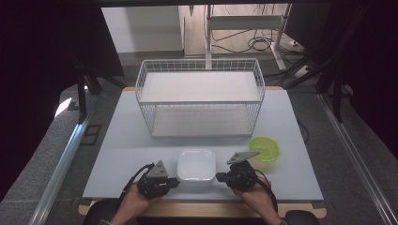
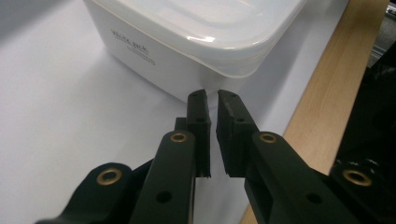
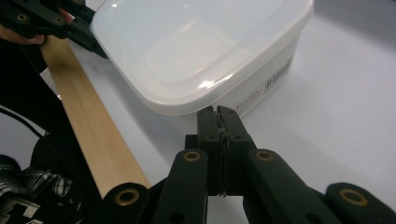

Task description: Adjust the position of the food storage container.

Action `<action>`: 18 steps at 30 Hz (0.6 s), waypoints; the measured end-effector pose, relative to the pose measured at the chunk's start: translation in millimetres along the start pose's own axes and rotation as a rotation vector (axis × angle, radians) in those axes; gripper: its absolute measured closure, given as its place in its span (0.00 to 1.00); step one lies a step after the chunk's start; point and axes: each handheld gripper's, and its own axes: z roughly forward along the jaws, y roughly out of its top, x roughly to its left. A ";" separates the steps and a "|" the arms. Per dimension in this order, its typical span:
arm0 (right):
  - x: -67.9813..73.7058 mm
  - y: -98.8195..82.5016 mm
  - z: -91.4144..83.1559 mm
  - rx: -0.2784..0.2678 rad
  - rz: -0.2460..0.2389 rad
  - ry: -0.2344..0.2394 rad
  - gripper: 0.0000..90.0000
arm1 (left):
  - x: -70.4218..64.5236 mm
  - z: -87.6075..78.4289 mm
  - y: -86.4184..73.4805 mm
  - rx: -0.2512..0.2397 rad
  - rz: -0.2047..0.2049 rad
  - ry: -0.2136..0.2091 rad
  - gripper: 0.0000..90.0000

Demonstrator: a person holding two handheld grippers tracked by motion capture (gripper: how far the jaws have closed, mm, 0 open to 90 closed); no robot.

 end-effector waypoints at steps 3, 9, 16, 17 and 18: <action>-5.1 0.6 -0.4 -0.004 0.009 -0.010 0.99 | 2.9 3.7 4.2 -0.001 -0.002 -0.001 0.92; -9.3 1.3 -1.9 -0.003 0.003 -0.020 0.99 | 6.9 0.6 5.6 -0.006 -0.007 0.017 0.90; -12.8 0.9 -11.0 -0.033 -0.030 -0.065 0.86 | 10.7 -10.8 -0.2 -0.019 -0.020 0.063 0.69; -13.4 0.8 -11.9 -0.035 -0.035 -0.066 0.83 | 11.1 -11.5 -1.5 -0.016 -0.021 0.070 0.66; -13.7 0.7 -12.7 -0.039 -0.039 -0.069 0.81 | 11.5 -12.2 -2.8 -0.013 -0.022 0.075 0.63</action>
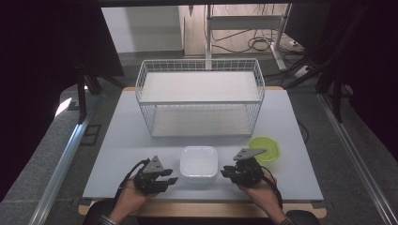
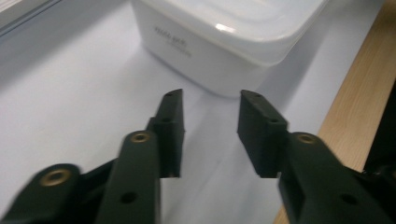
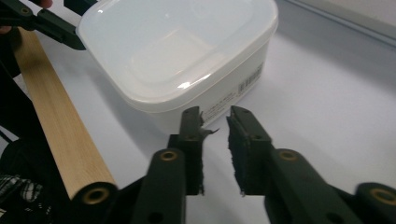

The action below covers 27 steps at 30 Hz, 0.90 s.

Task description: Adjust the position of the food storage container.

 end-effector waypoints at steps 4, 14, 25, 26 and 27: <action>-0.9 -0.6 -3.6 -0.022 -0.017 -0.012 0.70 | 0.7 -4.4 -4.4 -0.006 -0.005 0.015 0.51; -2.1 -4.9 -9.6 -0.070 -0.035 -0.024 0.34 | 3.5 -13.8 -12.7 -0.050 -0.008 -0.019 0.22; -6.0 -14.0 -6.2 -0.055 -0.038 -0.033 0.15 | 10.1 -15.7 -16.6 -0.113 -0.029 0.003 0.08; -6.0 -14.0 -6.2 -0.055 -0.038 -0.033 0.15 | 10.1 -15.7 -16.6 -0.113 -0.029 0.003 0.08; -6.5 -13.8 -5.6 -0.066 -0.027 -0.026 0.13 | 11.1 -15.9 -16.8 -0.125 -0.029 0.012 0.07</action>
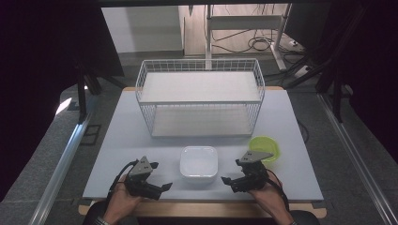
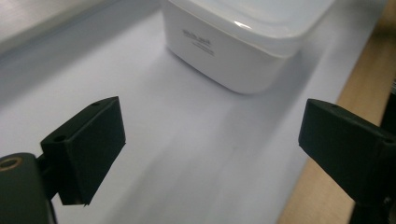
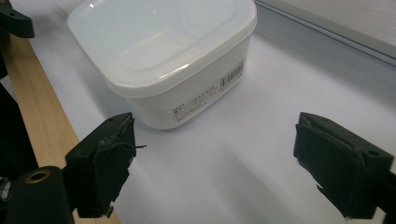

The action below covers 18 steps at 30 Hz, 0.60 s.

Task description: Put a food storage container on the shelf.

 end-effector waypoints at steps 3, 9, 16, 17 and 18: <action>0.3 0.5 0.4 -0.001 0.001 -0.001 0.12 | 5.1 -2.0 -0.3 -0.040 -0.045 -0.015 0.06; 1.7 2.1 2.4 -0.005 -0.018 0.001 0.11 | 8.4 -2.8 0.4 -0.059 -0.070 0.008 0.06; 5.5 8.6 4.7 -0.015 -0.040 -0.007 0.09 | 2.3 4.4 7.3 0.005 -0.030 0.030 0.06; 5.8 9.7 5.0 -0.015 -0.034 -0.006 0.09 | 2.2 5.0 8.2 0.009 -0.032 0.026 0.06; 5.6 10.8 5.4 -0.014 -0.034 -0.009 0.09 | 2.4 5.2 9.2 0.013 -0.034 0.024 0.06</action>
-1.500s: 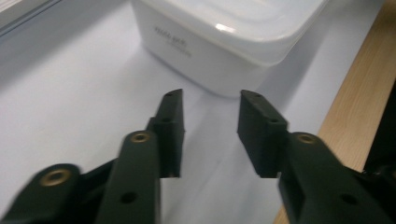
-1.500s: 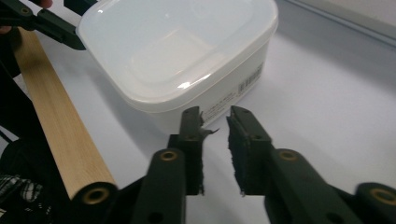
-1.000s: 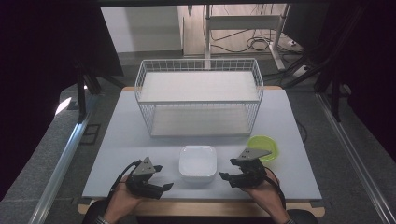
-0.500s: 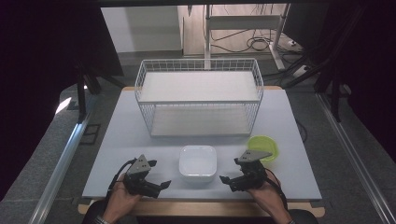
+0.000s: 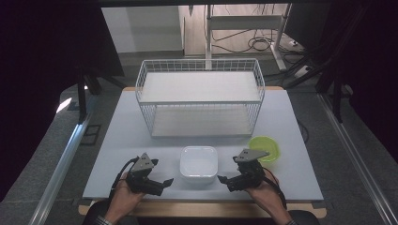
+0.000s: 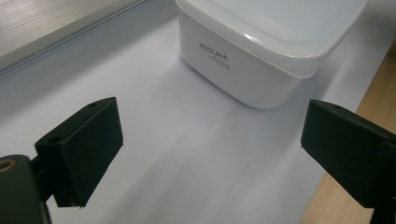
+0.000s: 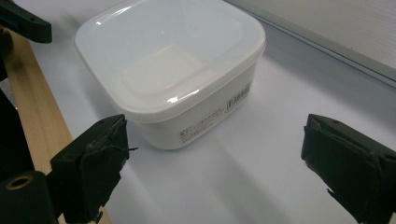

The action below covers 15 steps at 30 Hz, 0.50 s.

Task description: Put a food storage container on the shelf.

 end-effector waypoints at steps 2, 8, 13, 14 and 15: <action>-0.1 2.1 0.7 0.004 0.006 -0.006 0.08 | 0.5 0.2 2.2 0.004 -0.006 -0.002 0.06; 2.0 9.0 2.7 0.014 0.017 -0.013 0.04 | 4.4 -0.6 10.5 -0.005 -0.021 -0.003 0.06; 2.4 16.1 4.6 0.009 0.053 0.000 0.05 | 9.6 0.0 16.8 -0.038 -0.044 -0.027 0.06; 2.4 18.2 4.4 0.006 0.054 0.002 0.06 | 10.8 0.8 18.2 -0.044 -0.048 -0.031 0.07; 2.4 20.6 4.4 0.003 0.061 0.005 0.08 | 12.2 1.7 19.9 -0.045 -0.050 -0.036 0.07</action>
